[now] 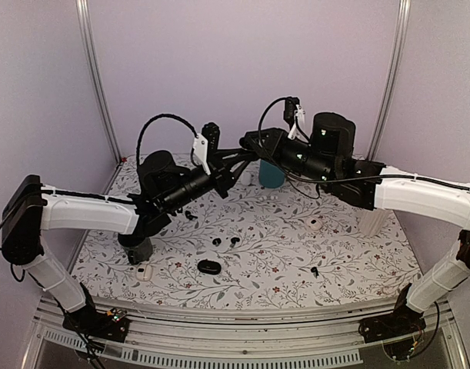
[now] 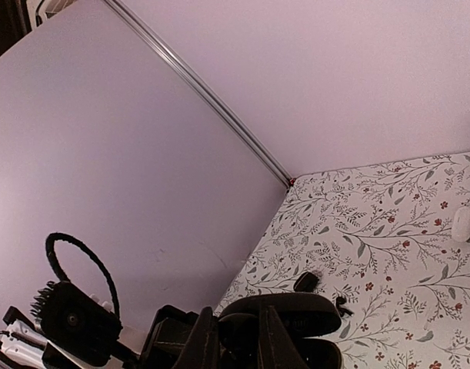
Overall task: Insert the wireless bluetooth earbuds into the charging case
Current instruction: Insert the left earbud into the left side groove of the charging case.
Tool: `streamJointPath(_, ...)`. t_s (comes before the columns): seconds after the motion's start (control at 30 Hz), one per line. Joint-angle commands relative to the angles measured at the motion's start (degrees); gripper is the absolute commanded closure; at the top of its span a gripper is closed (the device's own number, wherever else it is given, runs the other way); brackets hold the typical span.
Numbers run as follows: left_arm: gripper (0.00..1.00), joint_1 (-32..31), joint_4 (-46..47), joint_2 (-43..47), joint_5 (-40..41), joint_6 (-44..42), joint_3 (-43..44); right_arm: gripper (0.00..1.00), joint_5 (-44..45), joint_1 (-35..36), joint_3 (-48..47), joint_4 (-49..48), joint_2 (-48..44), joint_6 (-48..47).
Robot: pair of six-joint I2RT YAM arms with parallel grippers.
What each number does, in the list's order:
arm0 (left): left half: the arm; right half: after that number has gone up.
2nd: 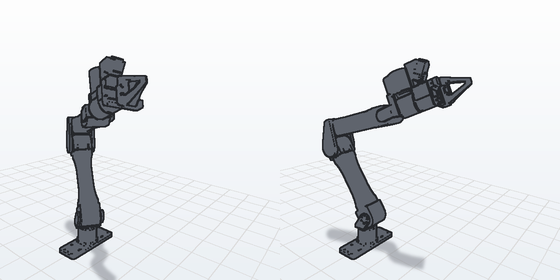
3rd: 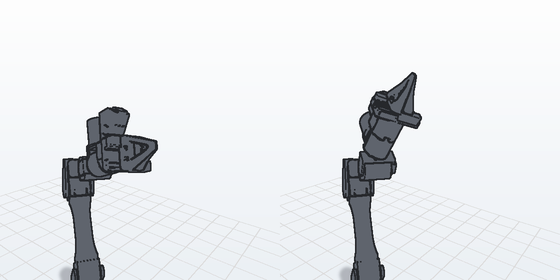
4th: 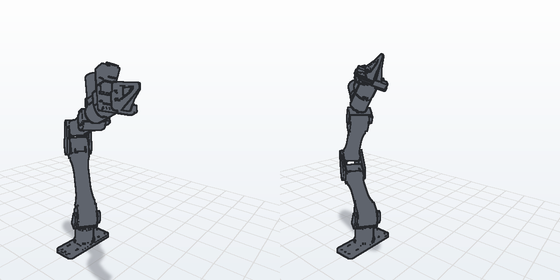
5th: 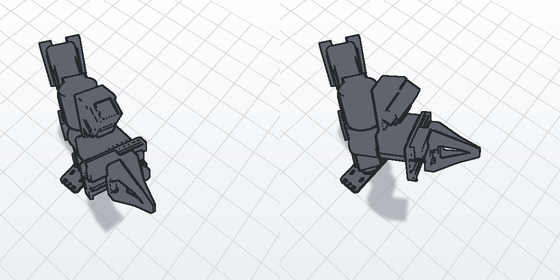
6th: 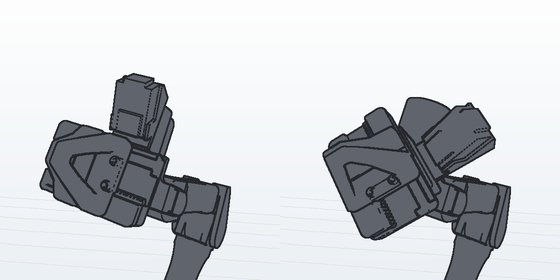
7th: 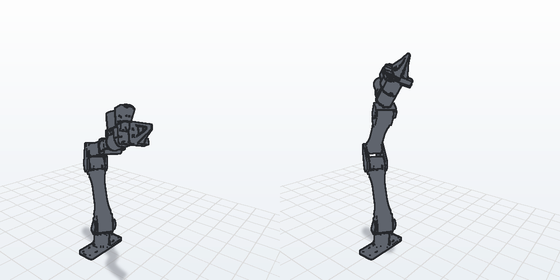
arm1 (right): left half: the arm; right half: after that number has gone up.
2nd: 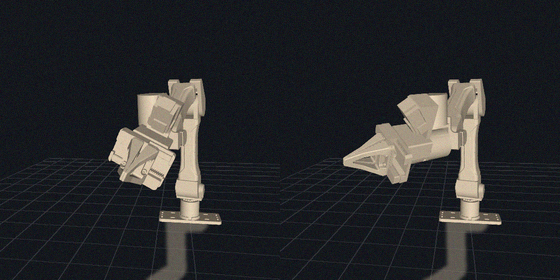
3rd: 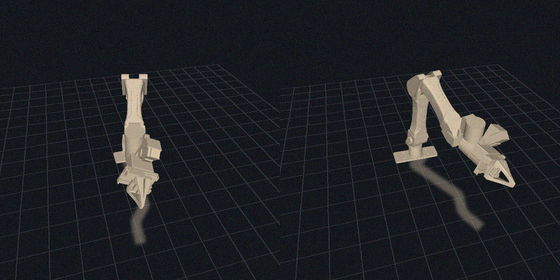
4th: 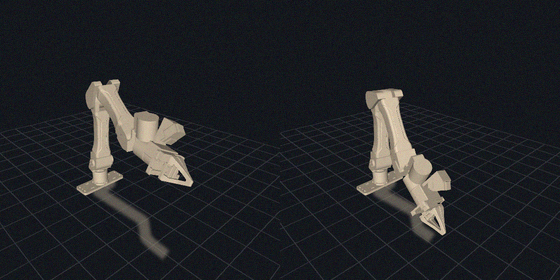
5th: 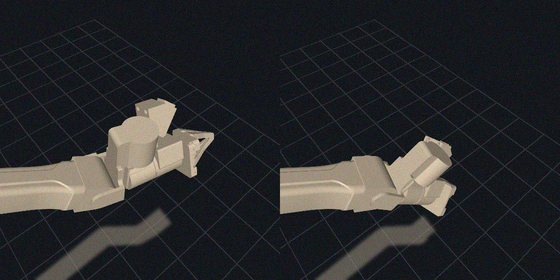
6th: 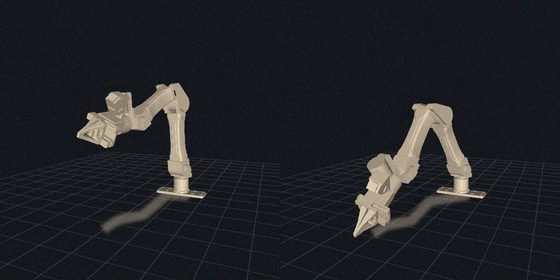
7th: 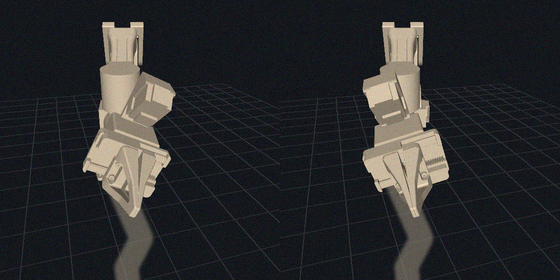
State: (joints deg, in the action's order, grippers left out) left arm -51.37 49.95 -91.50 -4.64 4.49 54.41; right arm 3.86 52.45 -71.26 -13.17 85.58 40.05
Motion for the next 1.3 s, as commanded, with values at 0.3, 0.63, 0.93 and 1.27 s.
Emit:
streamJointPath(0.3, 1.0, -0.12, 1.44, 1.95, 3.44, 1.72, 1.75, 0.89, -3.59, 0.34, 3.07, -0.37, -0.23, -0.5)
streamJointPath(0.63, 1.0, 0.92, 1.9, 2.23, 3.28, 4.33, 1.94, 0.87, -4.2, 0.41, 3.49, -1.41, -0.17, -1.0)
streamJointPath(0.93, 1.0, 1.52, 1.88, 2.1, 2.81, 5.52, 1.75, 0.83, -4.8, 0.46, 3.53, -1.6, -0.06, -1.73)
streamJointPath(1.27, 1.0, 1.8, 2.16, 2.46, 1.14, 5.49, 1.07, 0.76, -3.56, 0.49, 2.56, 0.38, 0.0, -2.03)
